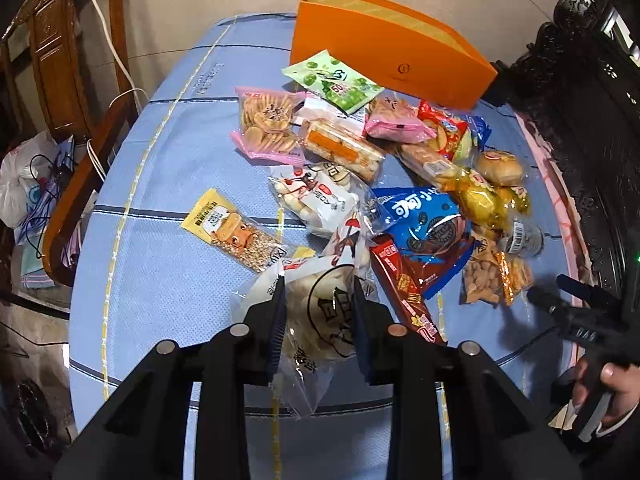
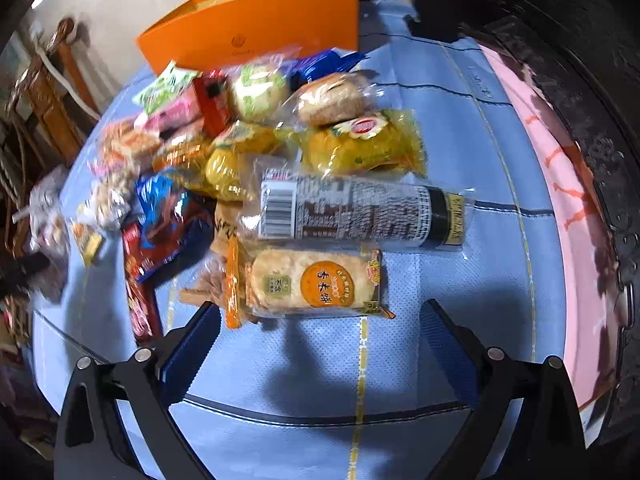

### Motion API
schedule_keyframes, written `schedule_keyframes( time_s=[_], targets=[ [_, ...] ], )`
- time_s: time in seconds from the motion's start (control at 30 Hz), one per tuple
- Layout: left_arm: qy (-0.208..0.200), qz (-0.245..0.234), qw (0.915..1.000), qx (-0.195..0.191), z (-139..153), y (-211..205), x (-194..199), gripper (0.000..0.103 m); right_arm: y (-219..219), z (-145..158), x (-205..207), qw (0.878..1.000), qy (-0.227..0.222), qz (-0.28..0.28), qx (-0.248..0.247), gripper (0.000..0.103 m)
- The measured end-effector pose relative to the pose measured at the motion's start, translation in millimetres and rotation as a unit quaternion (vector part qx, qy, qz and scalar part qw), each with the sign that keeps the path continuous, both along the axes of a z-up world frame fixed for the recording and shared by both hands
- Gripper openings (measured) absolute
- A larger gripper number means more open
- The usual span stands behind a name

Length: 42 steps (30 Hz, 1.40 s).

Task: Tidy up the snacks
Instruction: 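Grasp the white nut bag with the left tool while the right tool grasps the cracker pack, then carry both snacks into the orange box and open both tools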

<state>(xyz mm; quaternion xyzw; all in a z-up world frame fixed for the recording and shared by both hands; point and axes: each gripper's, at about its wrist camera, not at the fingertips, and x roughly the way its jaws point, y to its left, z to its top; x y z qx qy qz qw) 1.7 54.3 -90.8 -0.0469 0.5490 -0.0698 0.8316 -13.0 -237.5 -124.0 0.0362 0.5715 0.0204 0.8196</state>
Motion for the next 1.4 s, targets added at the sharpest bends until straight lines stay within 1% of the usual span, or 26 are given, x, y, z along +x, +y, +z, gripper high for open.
schedule_keyframes(
  time_s=[0.1,0.17,0.23,0.27,0.3,0.37,0.43,0.47,0.6,0.63,0.67,0.7,0.77,0.87,0.93,1.0,1.07,1.17,1.23,1.33,1.4],
  targets=[
    [0.003,-0.006,1.0,0.0,0,-2,0,0.028,14,-7,2,0.999,-0.001,0.036,-0.031,0.1],
    [0.005,-0.009,0.9999,-0.001,-1,-2,0,0.029,26,-13,3,0.994,-0.001,0.077,-0.072,0.099],
    [0.006,-0.016,0.9999,-0.001,0,-3,-1,0.029,36,-18,1,0.984,-0.005,0.135,-0.112,0.098],
    [0.007,-0.017,0.9998,-0.002,0,-3,-1,0.029,39,-19,0,0.979,-0.006,0.159,-0.125,0.095],
    [0.007,-0.017,0.9998,-0.004,1,-2,-1,0.029,41,-21,-1,0.972,-0.004,0.19,-0.141,0.092],
    [0.007,-0.014,0.9998,-0.009,1,-1,-2,0.029,41,-24,-1,0.959,0.006,0.239,-0.15,0.077],
    [0.007,-0.01,0.9999,-0.012,1,-1,-3,0.029,40,-28,3,0.948,0.012,0.274,-0.165,0.076],
    [0.008,-0.009,0.9998,-0.014,1,-2,-4,0.029,38,-30,6,0.944,0.013,0.283,-0.168,0.076],
    [0.009,0.002,0.9999,-0.011,1,-2,-8,0.029,31,-36,21,0.94,0.019,0.299,-0.164,0.076],
    [0.01,0.005,0.9999,-0.009,0,-3,-9,0.029,30,-38,24,0.94,0.021,0.302,-0.158,0.075],
    [0.012,0.008,0.9999,-0.009,-1,-3,-10,0.029,30,-38,28,0.941,0.023,0.302,-0.148,0.063],
    [0.012,0.011,0.9998,-0.009,-1,-2,-10,0.029,27,-37,31,0.944,0.029,0.303,-0.125,0.058],
    [0.013,0.015,0.9998,-0.006,-2,-3,-10,0.029,23,-34,38,0.949,0.03,0.295,-0.106,0.052],
    [0.017,0.02,0.9996,-0.011,-1,-3,-9,0.029,17,-27,40,0.956,0.043,0.285,-0.057,0.045],
    [0.011,0.017,0.9998,-0.009,3,-4,-8,0.029,13,-16,38,0.96,0.044,0.276,-0.026,0.043],
    [0.004,0.011,0.9999,-0.009,10,-7,-6,0.029,7,-1,34,0.965,0.046,0.255,0.034,0.043],
    [-0.006,0.005,0.9999,-0.008,18,-9,-3,0.029,5,7,30,0.967,0.049,0.236,0.084,0.042],
    [-0.016,-0.003,0.9998,-0.006,29,-12,3,0.029,3,17,28,0.968,0.045,0.204,0.136,0.042],
    [-0.025,-0.011,0.9996,-0.005,38,-16,10,0.029,7,27,22,0.969,0.03,0.191,0.154,0.042],
    [-0.04,-0.02,0.9989,-0.014,55,-18,25,0.029,17,56,42,0.97,0.001,0.175,0.167,0.042],
    [-0.051,-0.024,0.9981,-0.024,68,-21,39,0.029,18,73,62,0.973,-0.02,0.163,0.161,0.042]
  ],
)
